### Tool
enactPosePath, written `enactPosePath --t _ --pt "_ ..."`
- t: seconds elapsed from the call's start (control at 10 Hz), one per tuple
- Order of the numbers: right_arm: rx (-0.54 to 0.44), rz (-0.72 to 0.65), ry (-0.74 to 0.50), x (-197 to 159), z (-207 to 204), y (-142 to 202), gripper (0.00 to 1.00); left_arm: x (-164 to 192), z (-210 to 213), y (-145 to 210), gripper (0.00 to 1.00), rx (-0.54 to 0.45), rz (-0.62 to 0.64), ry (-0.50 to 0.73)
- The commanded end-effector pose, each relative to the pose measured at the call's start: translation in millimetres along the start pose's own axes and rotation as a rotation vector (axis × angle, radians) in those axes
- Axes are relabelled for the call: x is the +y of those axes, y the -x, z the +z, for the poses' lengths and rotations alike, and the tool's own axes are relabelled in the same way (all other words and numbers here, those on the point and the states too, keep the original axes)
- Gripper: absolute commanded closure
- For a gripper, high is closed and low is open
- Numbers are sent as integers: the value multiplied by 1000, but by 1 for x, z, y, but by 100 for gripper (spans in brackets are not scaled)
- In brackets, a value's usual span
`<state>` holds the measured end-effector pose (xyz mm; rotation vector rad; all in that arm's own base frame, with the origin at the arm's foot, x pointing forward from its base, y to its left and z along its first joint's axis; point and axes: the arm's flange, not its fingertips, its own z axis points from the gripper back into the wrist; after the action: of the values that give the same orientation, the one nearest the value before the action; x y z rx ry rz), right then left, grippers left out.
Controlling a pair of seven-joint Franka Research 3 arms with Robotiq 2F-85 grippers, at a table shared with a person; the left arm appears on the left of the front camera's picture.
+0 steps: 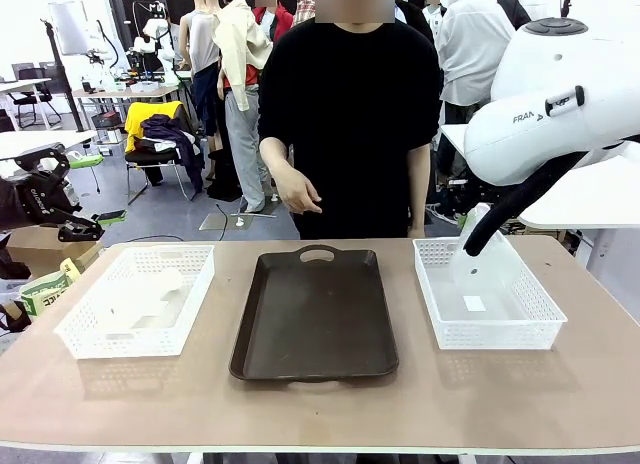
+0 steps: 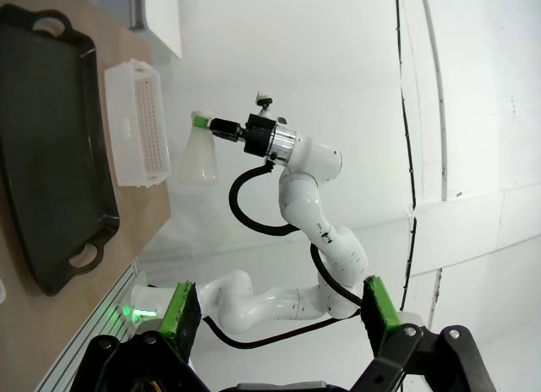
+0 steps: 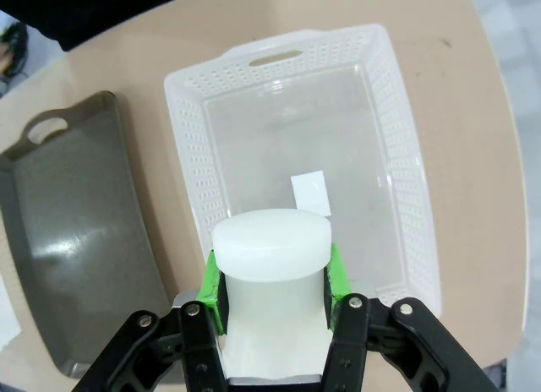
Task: Prepare the laboratory tools.
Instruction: While moving the picked Big flask to the Handle tray indicated by the person, stop as directed by the person.
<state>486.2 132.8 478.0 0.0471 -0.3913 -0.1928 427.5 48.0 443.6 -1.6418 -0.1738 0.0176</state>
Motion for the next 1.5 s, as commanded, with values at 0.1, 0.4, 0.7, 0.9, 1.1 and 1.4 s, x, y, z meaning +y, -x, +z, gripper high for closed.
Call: enactPosePath --t 0.1,0.4,0.7,0.9,1.1,1.4 --pt "2 -9 1 -3 1 -3 100 -2 1 2 0 4 -6 11" --pt "2 -9 1 -3 1 -3 100 -2 1 2 0 4 -6 11" --pt "2 -9 1 -3 1 -3 100 -2 1 2 0 4 -6 11" --pt "12 45 17 16 7 -8 100 -2 1 2 0 4 -6 11" --pt "12 107 15 44 21 -16 100 -2 1 2 0 4 -6 11" --pt "-9 216 24 96 30 -20 100 -2 1 2 0 4 -6 11"
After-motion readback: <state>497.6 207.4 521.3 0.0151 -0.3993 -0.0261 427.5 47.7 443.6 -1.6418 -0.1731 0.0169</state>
